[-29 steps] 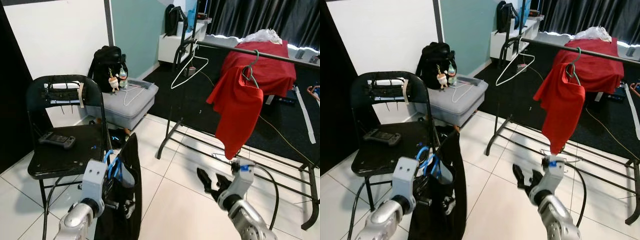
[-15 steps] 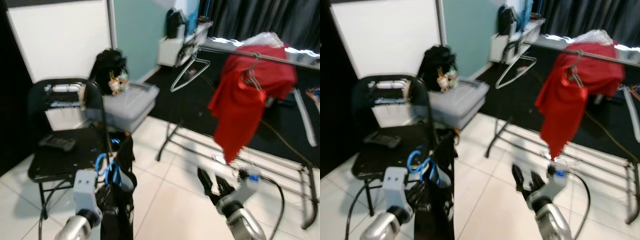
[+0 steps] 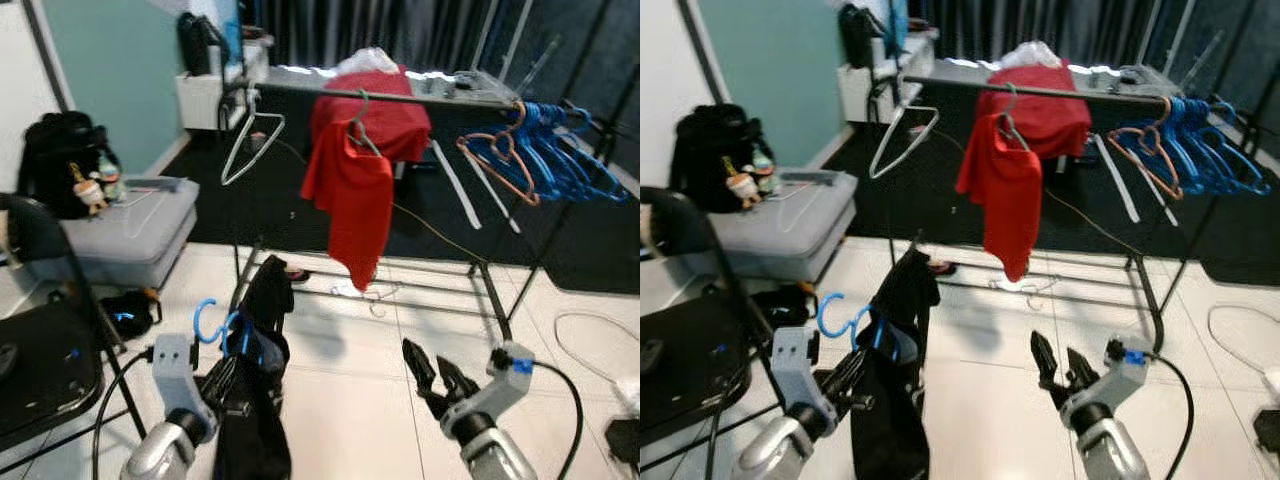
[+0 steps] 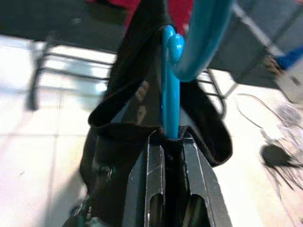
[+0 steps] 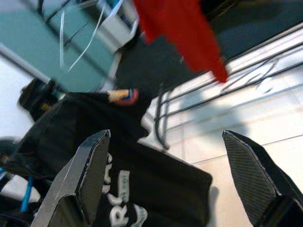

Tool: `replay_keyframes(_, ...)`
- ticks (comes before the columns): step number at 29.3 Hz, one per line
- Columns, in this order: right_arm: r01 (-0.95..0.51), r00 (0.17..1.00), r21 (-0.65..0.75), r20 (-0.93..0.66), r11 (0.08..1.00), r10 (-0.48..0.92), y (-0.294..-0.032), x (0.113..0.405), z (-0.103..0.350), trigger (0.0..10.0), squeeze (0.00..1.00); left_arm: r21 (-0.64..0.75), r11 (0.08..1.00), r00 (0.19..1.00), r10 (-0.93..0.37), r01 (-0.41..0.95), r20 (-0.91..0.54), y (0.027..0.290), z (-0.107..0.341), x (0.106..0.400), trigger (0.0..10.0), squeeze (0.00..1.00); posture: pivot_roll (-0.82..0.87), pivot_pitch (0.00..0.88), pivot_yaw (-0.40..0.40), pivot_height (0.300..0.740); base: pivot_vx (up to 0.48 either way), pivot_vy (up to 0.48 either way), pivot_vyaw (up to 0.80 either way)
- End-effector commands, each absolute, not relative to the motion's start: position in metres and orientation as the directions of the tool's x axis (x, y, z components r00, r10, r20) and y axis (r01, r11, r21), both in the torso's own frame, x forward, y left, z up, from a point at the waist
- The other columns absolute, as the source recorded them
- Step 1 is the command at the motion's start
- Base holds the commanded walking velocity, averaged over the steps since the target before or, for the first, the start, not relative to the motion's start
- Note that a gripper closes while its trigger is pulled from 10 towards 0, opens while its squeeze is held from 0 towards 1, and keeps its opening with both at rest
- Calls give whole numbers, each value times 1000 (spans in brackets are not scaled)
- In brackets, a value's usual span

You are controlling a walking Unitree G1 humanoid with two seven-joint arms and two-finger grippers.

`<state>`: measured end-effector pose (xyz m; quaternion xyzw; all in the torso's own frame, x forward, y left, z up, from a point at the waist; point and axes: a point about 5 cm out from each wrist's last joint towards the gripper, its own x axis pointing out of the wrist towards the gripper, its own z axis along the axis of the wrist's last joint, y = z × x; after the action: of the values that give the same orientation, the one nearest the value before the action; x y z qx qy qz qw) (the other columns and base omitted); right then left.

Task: Hang hanger

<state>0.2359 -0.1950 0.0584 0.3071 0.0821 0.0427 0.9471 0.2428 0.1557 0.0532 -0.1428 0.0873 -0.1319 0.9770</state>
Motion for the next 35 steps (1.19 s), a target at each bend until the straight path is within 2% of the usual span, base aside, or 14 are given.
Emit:
replay_keyframes(1,-32,988,597,-103,801,117,-198,237,61,10000,0,-267,923,949,-306,276,-78,154,60,246,10000,0,-82,0,-21,740,0,0,0)
replay_keyframes(14,-33,990,597,-90,801,108,-197,238,63,10000,0,-197,927,939,-336,318,-68,152,63,247,10000,0,-82,0,-8,740,280,0,0)
replay_keyframes(35,-25,991,592,-90,806,98,-197,239,62,10000,0,-132,943,945,-316,304,-83,155,62,249,10000,0,-94,0,1,740,359,0,0)
